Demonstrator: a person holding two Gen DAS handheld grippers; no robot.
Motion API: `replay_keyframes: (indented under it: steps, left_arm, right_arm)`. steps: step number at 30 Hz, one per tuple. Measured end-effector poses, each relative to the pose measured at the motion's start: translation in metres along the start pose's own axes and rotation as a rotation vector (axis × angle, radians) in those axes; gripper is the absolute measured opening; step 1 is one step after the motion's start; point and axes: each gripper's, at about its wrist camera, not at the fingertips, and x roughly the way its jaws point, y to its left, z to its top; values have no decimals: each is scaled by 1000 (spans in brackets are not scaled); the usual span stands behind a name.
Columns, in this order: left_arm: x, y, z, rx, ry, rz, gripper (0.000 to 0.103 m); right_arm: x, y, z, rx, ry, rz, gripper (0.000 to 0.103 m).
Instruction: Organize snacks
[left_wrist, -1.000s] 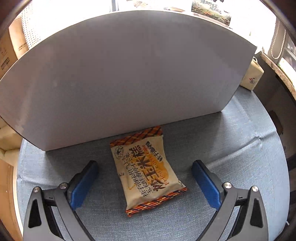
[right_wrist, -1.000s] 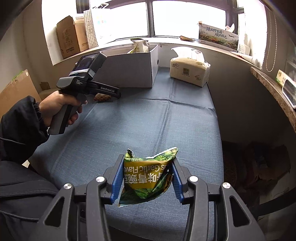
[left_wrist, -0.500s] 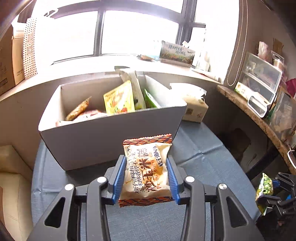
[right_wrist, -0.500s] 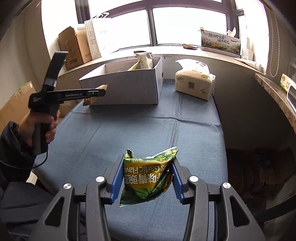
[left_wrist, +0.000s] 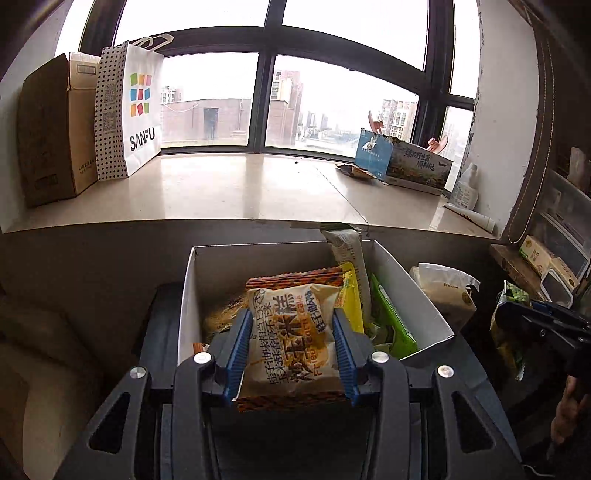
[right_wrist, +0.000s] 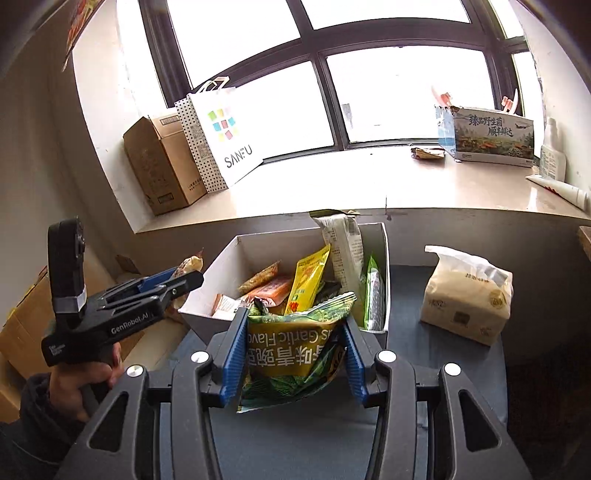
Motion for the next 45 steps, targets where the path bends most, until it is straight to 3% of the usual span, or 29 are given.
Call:
replay_keyframes:
  steps: [3, 9, 10, 11, 12, 13, 18, 23, 25, 28, 33, 37, 39, 43, 45]
  left_arm:
    - [28, 8, 8, -36, 48, 23, 47]
    - [67, 8, 11, 8, 91, 70, 52]
    - [71, 10, 11, 2, 106, 63, 57]
    - [75, 13, 11, -16, 128, 47, 79]
    - [76, 16, 10, -40, 140, 43, 103]
    - [74, 19, 9, -61, 131, 45, 103]
    - [66, 20, 5, -30, 120, 95, 103]
    - [28, 19, 6, -18, 41, 179, 103]
    - [3, 15, 3, -19, -15, 208, 103]
    - [-37, 5, -7, 16, -91, 167, 103]
    - [-93, 0, -20, 22, -191, 155, 103]
    - [-124, -1, -26, 25, -194, 126, 103]
    - [-144, -2, -35, 10, -216, 92, 103]
    - [-168, -17, -48, 36, -174, 172, 103]
    - [-183, -22, -61, 30, -179, 145, 103]
  right_arm:
    - [29, 4, 30, -12, -18, -16, 51]
    - [82, 1, 58, 19, 35, -28, 52]
    - [91, -1, 60, 13, 60, -27, 56]
    - [97, -3, 61, 12, 84, -33, 79]
    - [99, -6, 60, 17, 82, -56, 93]
    - [96, -10, 58, 17, 66, -68, 103]
    - [90, -26, 51, 49, 80, -118, 103]
    - [63, -15, 44, 34, 13, -101, 103]
    - [43, 3, 41, -39, -51, -150, 103]
    - [11, 31, 33, -155, -138, -225, 103]
    - [-46, 61, 10, -235, -278, -208, 103]
    - [-58, 59, 1, -131, -199, -121, 103]
    - [-68, 57, -6, -104, -193, -127, 103]
    - [-93, 59, -23, -68, -168, -137, 103]
    - [-110, 62, -33, -53, -185, -168, 103]
